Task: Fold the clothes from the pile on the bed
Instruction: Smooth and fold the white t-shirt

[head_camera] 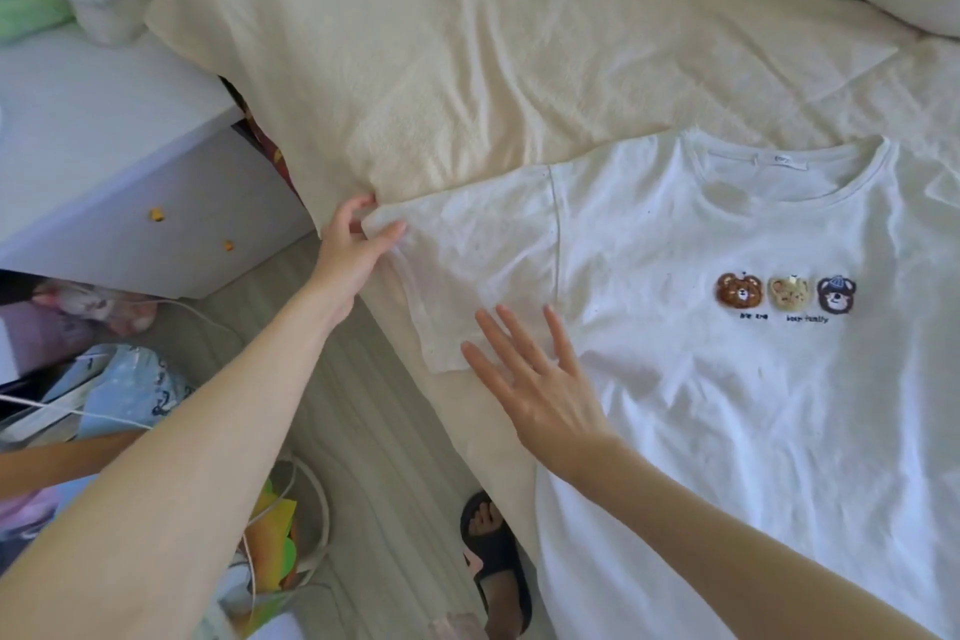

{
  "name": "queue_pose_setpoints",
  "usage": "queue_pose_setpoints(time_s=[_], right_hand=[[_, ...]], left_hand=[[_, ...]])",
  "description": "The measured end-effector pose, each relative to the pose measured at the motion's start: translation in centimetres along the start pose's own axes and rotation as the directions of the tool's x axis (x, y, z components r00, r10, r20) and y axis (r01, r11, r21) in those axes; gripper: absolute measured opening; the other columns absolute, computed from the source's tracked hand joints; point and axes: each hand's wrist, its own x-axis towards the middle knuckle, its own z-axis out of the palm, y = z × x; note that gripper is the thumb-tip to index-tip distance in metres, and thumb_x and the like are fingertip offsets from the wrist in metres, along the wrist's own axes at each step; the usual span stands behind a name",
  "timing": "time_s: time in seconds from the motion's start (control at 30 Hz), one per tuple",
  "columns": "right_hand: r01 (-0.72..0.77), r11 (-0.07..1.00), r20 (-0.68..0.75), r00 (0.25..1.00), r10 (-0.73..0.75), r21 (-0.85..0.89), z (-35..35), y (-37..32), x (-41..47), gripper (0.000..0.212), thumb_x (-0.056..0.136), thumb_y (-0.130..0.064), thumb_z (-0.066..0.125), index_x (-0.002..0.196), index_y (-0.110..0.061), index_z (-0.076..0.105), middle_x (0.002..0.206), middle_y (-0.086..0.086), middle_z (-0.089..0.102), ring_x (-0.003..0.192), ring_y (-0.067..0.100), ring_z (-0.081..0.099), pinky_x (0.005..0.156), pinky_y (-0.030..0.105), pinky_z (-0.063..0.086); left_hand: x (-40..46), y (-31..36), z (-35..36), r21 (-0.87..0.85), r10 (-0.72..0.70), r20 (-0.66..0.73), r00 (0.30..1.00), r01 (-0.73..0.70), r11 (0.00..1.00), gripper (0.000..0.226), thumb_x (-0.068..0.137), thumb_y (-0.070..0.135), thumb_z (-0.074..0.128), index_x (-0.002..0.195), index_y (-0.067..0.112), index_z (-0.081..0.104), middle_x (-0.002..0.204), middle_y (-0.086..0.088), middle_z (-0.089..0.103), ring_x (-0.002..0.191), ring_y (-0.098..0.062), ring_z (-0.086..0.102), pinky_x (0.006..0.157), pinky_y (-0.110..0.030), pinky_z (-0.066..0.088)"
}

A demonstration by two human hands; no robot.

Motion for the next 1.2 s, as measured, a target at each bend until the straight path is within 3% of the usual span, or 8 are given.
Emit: queue_pose_setpoints(time_s=[0.13, 0.27, 0.37, 0.5, 0.6, 0.77, 1.07, 1.2], right_hand=[[0.167, 0.956, 0.194, 0.973, -0.121, -0.242, 1.6, 0.1, 4.0, 0.08, 0.093, -0.026, 0.05, 0.151, -0.019, -0.006, 0.149, 0.016, -0.031, 0.131, 0.036, -0.038, 0.094, 0.06, -0.034], [0.122, 0.968, 0.062, 0.992, -0.111, -0.217, 1.3, 0.7, 5.9, 0.053, 0.092, -0.02, 0.056, 0.142, -0.015, 0.04, 0.156, 0.018, 0.02, 0.145, 0.034, 0.011, 0.109, 0.062, -0.009], [0.121, 0.992, -0.416, 0.904, -0.101, 0.022, -0.2, 0.0, 5.4, 0.021, 0.082, -0.011, 0.068, 0.102, -0.009, 0.072, 0.122, 0.013, 0.064, 0.121, 0.031, 0.055, 0.104, 0.06, 0.036], [0.082, 0.907, -0.592, 0.781, 0.2, 0.414, -2.6, -0.9, 4.1, 0.033, 0.1, -0.024, 0.044, 0.102, -0.006, 0.072, 0.118, 0.007, 0.067, 0.118, 0.028, 0.058, 0.107, 0.056, 0.033], [0.017, 0.892, -0.507, 0.828, 0.241, 0.452, -3.9, -1.9, 4.6, 0.039, 0.101, -0.029, 0.038, 0.118, -0.008, 0.066, 0.127, 0.007, 0.062, 0.125, 0.028, 0.053, 0.109, 0.056, 0.031], [0.065, 0.956, 0.155, 0.981, -0.114, 0.288, -2.4, -3.4, 5.5, 0.059, 0.099, -0.041, 0.04, 0.15, -0.018, 0.022, 0.159, 0.01, 0.01, 0.147, 0.026, 0.001, 0.114, 0.058, -0.01], [-0.337, 0.859, 0.056, 0.938, 0.342, 0.385, 0.3, -1.3, -11.4, 0.042, 0.091, -0.024, 0.053, 0.131, -0.011, 0.056, 0.142, 0.015, 0.047, 0.133, 0.034, 0.042, 0.107, 0.063, 0.027], [-0.452, 0.807, 0.174, 0.892, 0.417, 0.38, 1.3, -0.4, -18.8, 0.048, 0.094, -0.031, 0.035, 0.133, -0.009, 0.054, 0.143, 0.017, 0.044, 0.135, 0.036, 0.036, 0.108, 0.063, 0.023]], left_hand=[[1.5, 1.4, -0.6, 0.243, 0.185, 0.023, 0.982, -0.186, 0.952, 0.01, 0.083, 0.026, 0.07, 0.082, 0.022, 0.061, 0.103, -0.004, 0.059, 0.088, -0.011, 0.053, 0.073, -0.016, 0.04], [1.4, 2.4, -2.0, 0.189, 0.264, 0.039, 0.964, -0.267, 0.945, 0.012, 0.087, 0.029, 0.066, 0.077, 0.026, 0.059, 0.075, 0.01, 0.058, 0.071, -0.003, 0.052, 0.064, -0.009, 0.04], [0.7, 4.2, -2.1, 0.075, 0.327, 0.027, 0.945, -0.328, 0.942, 0.014, 0.085, 0.029, 0.067, 0.074, 0.029, 0.059, 0.072, 0.006, 0.058, 0.066, -0.009, 0.054, 0.056, -0.018, 0.045], [0.3, 8.5, -2.3, 0.021, 0.371, 0.04, 0.928, -0.372, 0.928, 0.014, 0.076, 0.033, 0.073, 0.066, 0.032, 0.064, 0.062, 0.007, 0.057, 0.05, -0.004, 0.053, 0.039, -0.017, 0.039], [1.4, 9.3, -3.2, 0.157, 0.382, -0.01, 0.924, -0.376, 0.913, 0.014, 0.076, 0.031, 0.075, 0.07, 0.026, 0.063, 0.07, 0.0, 0.061, 0.053, -0.006, 0.056, 0.042, -0.018, 0.042], [1.6, 4.9, -3.2, 0.368, 0.323, -0.213, 0.922, -0.23, 0.901, 0.032, 0.091, 0.025, 0.059, 0.117, 0.009, 0.05, 0.099, -0.006, 0.055, 0.088, -0.018, 0.053, 0.076, -0.028, 0.044], [-12.2, -9.1, 5.8, 0.098, -0.044, -0.176, 0.983, 0.062, 0.993, 0.021, 0.094, 0.022, 0.055, 0.11, 0.012, 0.049, 0.104, -0.002, 0.056, 0.101, -0.027, 0.059, 0.092, -0.042, 0.048], [-16.9, -11.7, 11.1, 0.034, -0.057, 0.11, 0.992, 0.054, 0.998, 0.025, 0.092, 0.029, 0.058, 0.116, 0.024, 0.052, 0.105, 0.015, 0.059, 0.096, 0.008, 0.058, 0.078, -0.009, 0.046]])
